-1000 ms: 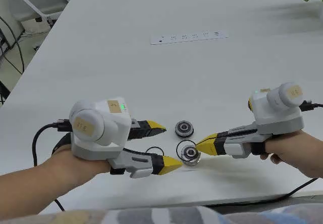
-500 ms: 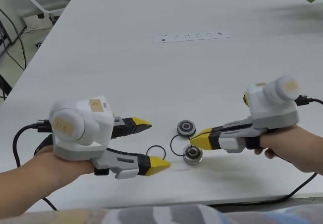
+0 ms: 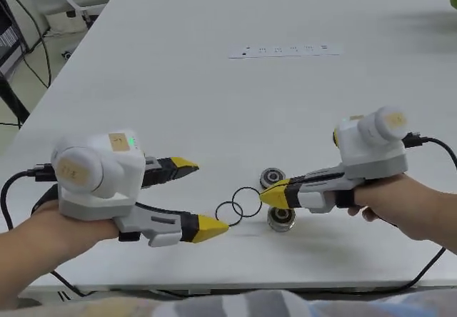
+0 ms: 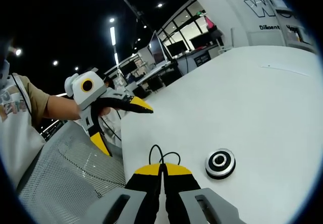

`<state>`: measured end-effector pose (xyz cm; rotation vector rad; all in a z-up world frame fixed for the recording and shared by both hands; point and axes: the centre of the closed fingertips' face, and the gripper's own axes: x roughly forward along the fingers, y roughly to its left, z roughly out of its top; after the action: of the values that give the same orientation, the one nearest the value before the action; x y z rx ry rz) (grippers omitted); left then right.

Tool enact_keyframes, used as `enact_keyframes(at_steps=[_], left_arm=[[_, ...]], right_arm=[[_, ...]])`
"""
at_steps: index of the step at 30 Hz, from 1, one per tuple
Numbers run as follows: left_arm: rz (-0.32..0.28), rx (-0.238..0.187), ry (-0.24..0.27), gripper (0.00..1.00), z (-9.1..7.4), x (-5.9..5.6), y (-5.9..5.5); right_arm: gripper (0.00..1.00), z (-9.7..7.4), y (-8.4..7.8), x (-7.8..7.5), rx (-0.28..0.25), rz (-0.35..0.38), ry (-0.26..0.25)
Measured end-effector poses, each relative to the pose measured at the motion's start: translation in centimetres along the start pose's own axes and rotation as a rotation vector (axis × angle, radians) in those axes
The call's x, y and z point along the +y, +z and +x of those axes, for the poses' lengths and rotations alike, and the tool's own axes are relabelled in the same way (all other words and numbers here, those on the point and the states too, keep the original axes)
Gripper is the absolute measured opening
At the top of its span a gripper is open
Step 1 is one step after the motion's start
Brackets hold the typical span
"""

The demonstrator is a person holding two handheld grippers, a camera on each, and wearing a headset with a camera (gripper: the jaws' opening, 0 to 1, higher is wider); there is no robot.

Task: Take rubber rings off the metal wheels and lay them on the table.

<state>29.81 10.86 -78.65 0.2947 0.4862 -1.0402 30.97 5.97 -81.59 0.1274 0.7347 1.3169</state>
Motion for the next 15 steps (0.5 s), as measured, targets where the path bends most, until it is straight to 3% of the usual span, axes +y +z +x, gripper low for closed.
enact_keyframes(at_steps=[9, 15], left_arm=[[-0.001, 0.0, 0.021, 0.67, -1.0, 0.4, -0.8], [-0.015, -0.006, 0.04, 0.67, -1.9, 0.6, -1.4]], right_arm=[[0.0, 1.5, -0.3, 0.4, 0.027, 0.004, -0.01], [0.0, 2.4, -0.4, -0.1, 0.037, 0.02, -0.048]])
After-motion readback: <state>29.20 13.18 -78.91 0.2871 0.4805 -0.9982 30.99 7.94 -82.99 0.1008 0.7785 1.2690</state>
